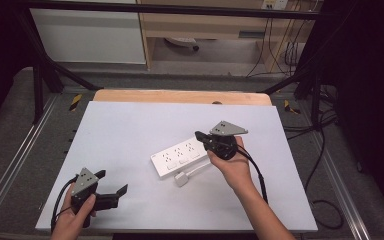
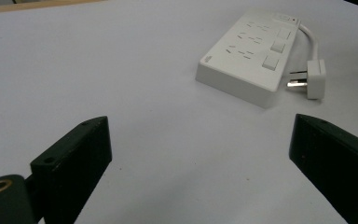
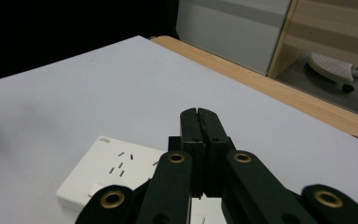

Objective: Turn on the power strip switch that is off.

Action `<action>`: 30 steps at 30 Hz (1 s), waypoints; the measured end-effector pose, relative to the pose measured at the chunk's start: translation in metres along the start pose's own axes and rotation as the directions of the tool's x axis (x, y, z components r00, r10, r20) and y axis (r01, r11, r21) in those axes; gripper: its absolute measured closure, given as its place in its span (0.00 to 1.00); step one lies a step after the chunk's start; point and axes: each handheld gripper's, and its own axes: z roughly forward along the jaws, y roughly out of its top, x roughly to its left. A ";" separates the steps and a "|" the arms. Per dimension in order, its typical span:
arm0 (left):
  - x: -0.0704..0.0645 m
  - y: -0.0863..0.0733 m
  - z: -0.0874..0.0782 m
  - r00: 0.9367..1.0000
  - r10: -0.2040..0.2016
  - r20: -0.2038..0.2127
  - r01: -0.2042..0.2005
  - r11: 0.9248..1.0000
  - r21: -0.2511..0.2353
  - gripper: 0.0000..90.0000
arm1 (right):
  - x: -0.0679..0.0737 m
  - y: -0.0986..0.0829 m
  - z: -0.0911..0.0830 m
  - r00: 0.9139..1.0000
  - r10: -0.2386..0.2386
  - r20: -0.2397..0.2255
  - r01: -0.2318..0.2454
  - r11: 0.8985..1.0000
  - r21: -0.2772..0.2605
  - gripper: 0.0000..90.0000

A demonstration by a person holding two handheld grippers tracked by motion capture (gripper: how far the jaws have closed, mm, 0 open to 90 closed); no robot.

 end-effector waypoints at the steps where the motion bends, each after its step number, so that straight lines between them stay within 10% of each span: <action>1: 0.000 0.000 0.000 1.000 0.000 0.001 0.000 1.000 -0.001 0.06 | 0.000 -0.001 0.002 1.000 0.001 0.003 -0.001 1.000 0.006 1.00; 30: 0.001 -0.001 0.002 1.000 -0.001 -0.001 0.001 1.000 0.014 0.07 | -0.002 -0.025 0.026 0.999 0.040 0.022 -0.041 0.998 0.047 1.00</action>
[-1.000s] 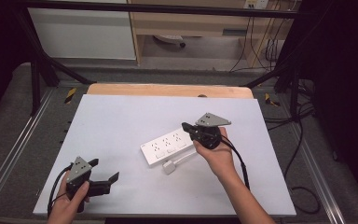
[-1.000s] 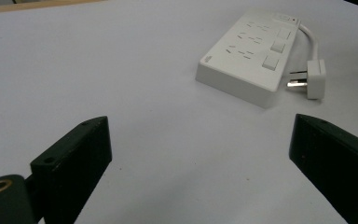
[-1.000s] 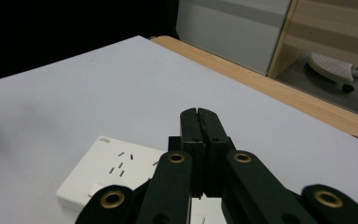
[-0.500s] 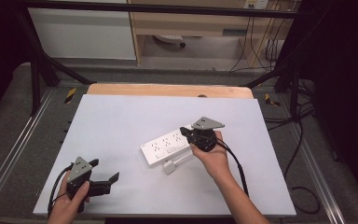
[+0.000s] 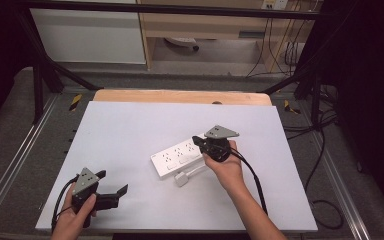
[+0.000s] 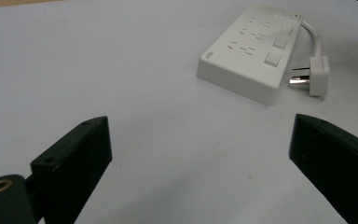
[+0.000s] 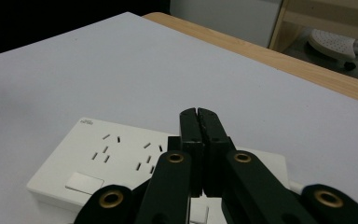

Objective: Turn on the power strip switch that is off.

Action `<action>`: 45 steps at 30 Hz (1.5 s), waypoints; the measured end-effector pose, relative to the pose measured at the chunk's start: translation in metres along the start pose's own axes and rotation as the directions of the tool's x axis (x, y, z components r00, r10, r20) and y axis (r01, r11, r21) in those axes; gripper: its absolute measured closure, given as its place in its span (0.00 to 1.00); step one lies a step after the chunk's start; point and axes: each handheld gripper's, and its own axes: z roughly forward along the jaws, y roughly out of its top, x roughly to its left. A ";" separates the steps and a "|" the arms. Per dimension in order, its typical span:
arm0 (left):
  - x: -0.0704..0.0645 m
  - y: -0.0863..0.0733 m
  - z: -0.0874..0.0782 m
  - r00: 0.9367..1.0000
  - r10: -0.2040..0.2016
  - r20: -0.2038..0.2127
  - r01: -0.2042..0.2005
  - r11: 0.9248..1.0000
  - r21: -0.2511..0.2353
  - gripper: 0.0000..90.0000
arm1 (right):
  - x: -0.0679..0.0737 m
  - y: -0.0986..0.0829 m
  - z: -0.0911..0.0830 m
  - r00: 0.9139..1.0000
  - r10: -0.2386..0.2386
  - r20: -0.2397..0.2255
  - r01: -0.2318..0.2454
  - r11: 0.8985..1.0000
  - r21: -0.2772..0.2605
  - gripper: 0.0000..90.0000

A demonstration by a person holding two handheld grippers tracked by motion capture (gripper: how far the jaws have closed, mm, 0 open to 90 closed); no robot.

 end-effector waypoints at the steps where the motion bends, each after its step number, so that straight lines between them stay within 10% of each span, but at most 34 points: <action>1: 0.000 0.000 0.000 1.000 0.001 0.000 -0.001 1.000 0.001 0.07 | -0.001 -0.001 0.000 1.000 0.002 0.002 -0.002 1.000 0.006 1.00; 45: -0.001 0.000 0.001 1.000 0.008 0.002 -0.008 1.000 0.011 0.07 | -0.014 -0.045 0.007 0.998 0.066 0.021 -0.067 0.996 0.060 1.00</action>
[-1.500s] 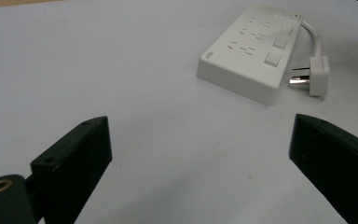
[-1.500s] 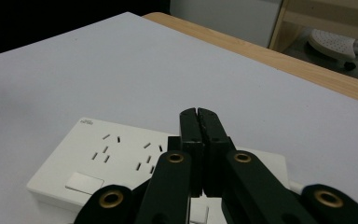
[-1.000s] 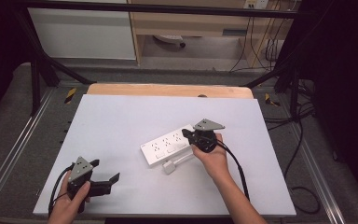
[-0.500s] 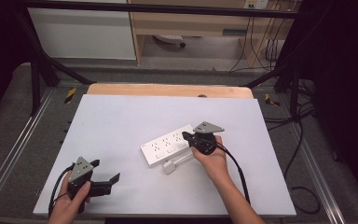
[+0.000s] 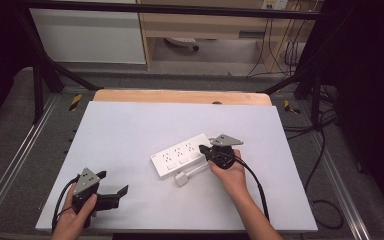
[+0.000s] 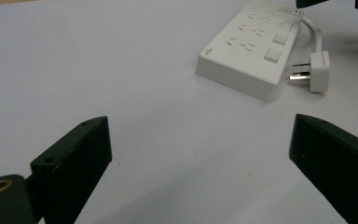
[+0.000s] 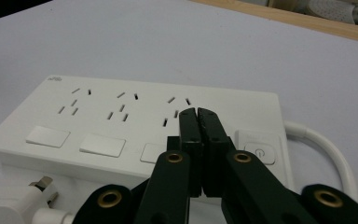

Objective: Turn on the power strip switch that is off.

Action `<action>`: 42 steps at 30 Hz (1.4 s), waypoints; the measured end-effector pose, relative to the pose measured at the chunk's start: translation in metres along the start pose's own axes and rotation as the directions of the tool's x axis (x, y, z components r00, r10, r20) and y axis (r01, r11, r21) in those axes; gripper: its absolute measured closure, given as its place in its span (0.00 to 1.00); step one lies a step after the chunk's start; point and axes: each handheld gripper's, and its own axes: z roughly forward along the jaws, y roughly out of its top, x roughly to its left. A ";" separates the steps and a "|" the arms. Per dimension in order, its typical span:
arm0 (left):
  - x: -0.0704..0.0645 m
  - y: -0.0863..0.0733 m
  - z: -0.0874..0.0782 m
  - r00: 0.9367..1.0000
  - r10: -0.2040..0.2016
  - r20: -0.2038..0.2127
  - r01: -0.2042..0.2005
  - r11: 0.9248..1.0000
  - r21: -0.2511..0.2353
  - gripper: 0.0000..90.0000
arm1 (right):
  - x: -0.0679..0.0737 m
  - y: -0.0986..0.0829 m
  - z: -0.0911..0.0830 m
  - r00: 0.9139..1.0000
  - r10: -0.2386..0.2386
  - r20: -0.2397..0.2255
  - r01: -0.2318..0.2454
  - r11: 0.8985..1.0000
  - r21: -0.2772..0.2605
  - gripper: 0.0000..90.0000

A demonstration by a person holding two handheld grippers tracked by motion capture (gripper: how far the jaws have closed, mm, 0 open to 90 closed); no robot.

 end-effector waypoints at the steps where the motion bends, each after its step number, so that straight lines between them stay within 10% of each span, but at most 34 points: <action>1: 0.000 0.000 0.000 1.000 0.000 0.000 0.000 1.000 0.001 0.07 | 0.000 -0.001 0.001 1.000 0.000 0.001 0.000 1.000 0.003 1.00; 42: 0.000 0.000 0.000 1.000 0.000 0.000 0.000 1.000 0.004 0.06 | 0.003 -0.006 0.014 1.000 0.023 -0.009 -0.022 1.000 0.020 0.99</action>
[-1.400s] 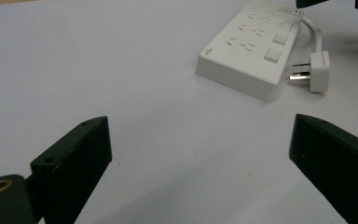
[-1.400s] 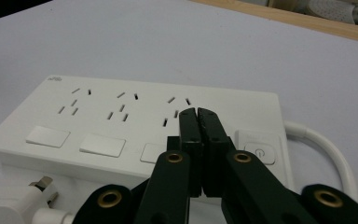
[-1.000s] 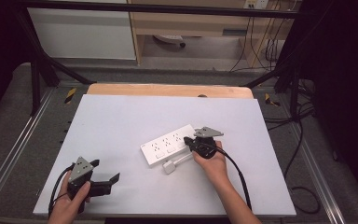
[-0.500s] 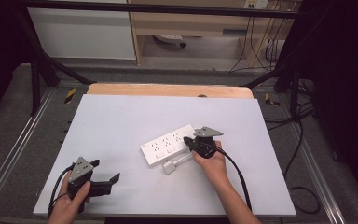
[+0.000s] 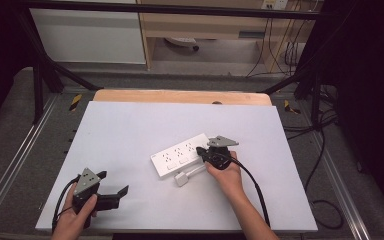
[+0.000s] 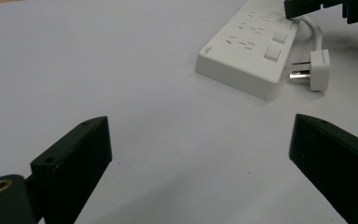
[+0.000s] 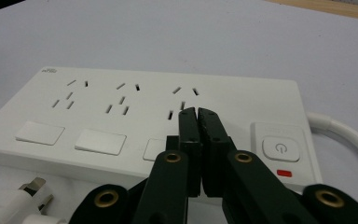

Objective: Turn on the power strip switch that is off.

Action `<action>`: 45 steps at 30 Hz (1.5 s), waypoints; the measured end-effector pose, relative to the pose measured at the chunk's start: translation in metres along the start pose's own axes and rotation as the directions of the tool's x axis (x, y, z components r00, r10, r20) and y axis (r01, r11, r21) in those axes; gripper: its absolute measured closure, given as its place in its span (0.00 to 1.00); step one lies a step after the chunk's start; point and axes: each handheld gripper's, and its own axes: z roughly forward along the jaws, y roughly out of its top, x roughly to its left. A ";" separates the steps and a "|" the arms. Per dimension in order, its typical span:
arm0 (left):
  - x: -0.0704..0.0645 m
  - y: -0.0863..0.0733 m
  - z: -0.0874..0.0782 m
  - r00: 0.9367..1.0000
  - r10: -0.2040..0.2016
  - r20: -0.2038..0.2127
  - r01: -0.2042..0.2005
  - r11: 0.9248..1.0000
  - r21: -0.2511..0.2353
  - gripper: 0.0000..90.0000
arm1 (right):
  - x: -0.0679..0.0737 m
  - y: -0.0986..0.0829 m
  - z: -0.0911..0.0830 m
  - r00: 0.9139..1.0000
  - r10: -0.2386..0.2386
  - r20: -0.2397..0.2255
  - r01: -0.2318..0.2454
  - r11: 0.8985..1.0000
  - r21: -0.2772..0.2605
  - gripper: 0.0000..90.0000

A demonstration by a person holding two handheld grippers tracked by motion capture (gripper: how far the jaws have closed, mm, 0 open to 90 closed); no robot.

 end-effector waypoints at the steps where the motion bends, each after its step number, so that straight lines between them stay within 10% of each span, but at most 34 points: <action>1: 0.000 0.000 0.000 1.000 0.000 0.001 0.000 1.000 0.001 0.07 | 0.000 0.000 0.000 1.000 -0.004 0.001 0.004 1.000 -0.001 0.99; 45: -0.001 -0.001 0.001 1.000 0.000 -0.003 0.000 1.000 0.008 0.07 | 0.003 -0.006 -0.001 1.000 -0.003 0.030 0.004 1.000 -0.011 1.00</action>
